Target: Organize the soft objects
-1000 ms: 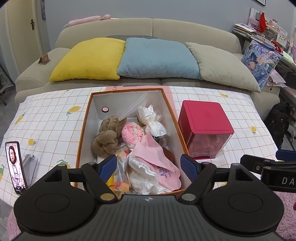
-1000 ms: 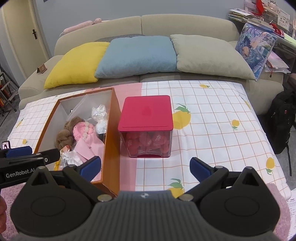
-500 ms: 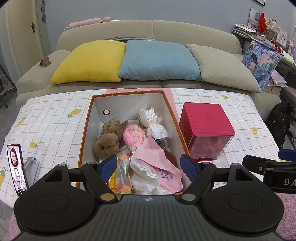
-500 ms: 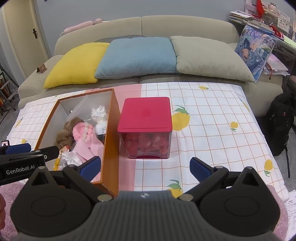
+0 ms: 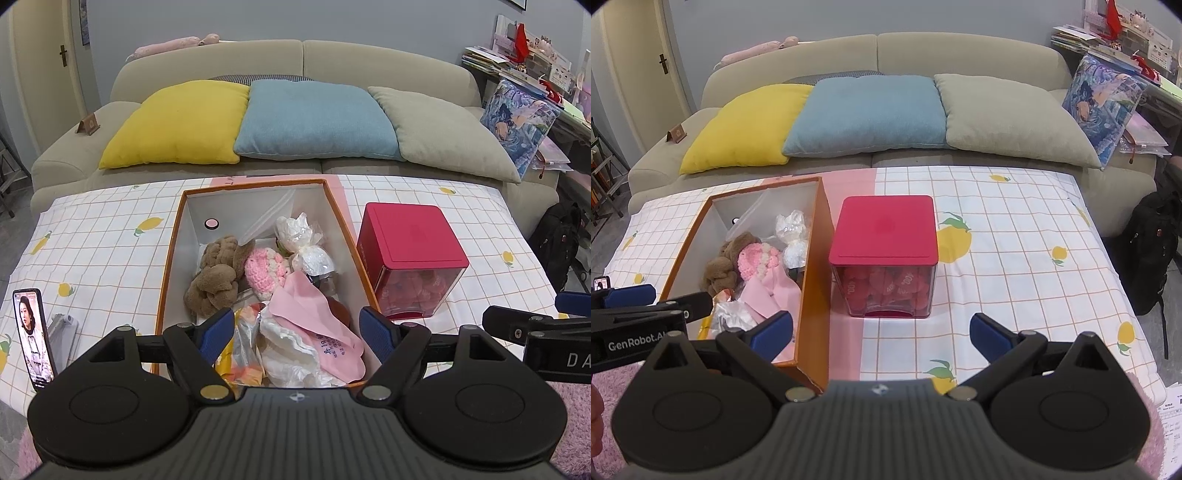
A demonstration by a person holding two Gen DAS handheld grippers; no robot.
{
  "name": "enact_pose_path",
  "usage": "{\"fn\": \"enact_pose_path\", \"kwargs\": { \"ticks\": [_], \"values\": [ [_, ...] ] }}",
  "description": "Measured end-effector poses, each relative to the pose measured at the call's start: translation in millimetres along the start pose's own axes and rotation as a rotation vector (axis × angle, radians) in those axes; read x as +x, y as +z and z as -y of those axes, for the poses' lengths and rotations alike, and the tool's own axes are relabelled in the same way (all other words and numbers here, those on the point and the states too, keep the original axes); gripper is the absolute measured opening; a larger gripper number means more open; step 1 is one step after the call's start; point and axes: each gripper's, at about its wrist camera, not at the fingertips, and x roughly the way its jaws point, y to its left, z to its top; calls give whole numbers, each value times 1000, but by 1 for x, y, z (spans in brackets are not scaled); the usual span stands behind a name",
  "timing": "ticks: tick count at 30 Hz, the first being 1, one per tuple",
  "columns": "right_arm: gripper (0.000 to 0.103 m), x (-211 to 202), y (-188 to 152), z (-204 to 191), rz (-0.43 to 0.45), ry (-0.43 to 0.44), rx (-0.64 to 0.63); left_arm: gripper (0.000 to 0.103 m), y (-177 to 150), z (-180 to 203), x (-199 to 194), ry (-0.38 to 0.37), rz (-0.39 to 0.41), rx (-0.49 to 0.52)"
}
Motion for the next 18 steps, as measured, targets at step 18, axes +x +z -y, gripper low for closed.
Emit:
{"fn": "enact_pose_path", "kwargs": {
  "ticks": [18],
  "values": [
    [100,-1,0,-4,2,-2,-13,88,-1,-4,1,-1,-4,1]
  ]
}}
